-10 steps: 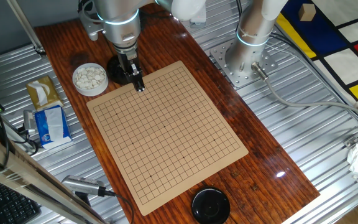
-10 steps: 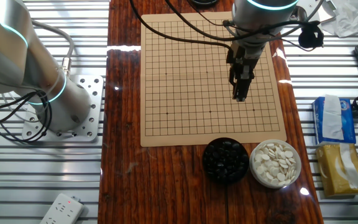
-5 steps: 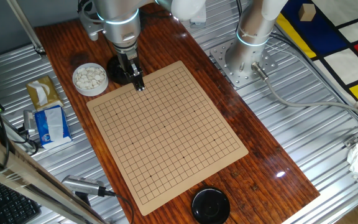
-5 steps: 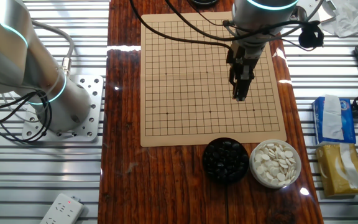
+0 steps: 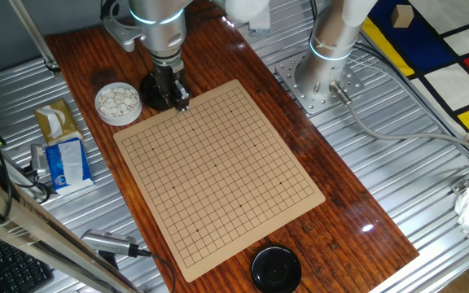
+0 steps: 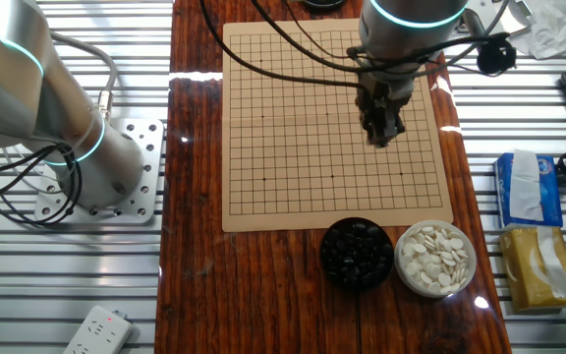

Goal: Play the first move as black on the 3-4 point in the upper right corner of the Go board

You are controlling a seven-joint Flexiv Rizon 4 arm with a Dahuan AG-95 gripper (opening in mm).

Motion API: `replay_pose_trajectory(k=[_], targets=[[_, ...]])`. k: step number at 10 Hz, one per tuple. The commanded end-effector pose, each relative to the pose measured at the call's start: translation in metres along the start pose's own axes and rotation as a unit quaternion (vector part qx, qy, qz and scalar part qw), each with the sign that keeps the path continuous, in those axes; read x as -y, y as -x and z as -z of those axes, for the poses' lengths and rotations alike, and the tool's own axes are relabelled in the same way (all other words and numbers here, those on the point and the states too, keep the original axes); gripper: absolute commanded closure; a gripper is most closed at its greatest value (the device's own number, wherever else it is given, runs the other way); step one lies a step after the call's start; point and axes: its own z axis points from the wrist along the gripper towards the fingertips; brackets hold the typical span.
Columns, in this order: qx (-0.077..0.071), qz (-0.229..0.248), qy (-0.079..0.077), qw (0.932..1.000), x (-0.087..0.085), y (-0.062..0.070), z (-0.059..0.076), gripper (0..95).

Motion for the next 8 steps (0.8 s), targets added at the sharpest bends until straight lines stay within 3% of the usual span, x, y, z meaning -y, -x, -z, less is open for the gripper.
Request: replay_pose_trajectory(k=[1,8], targets=[[-0.001,0.005,-0.003,1.0000,0.0003,0.0002,-0.0001,95.0],[-0.004,0.007,-0.013,0.9999,0.0003,0.0000,-0.0001,95.0]])
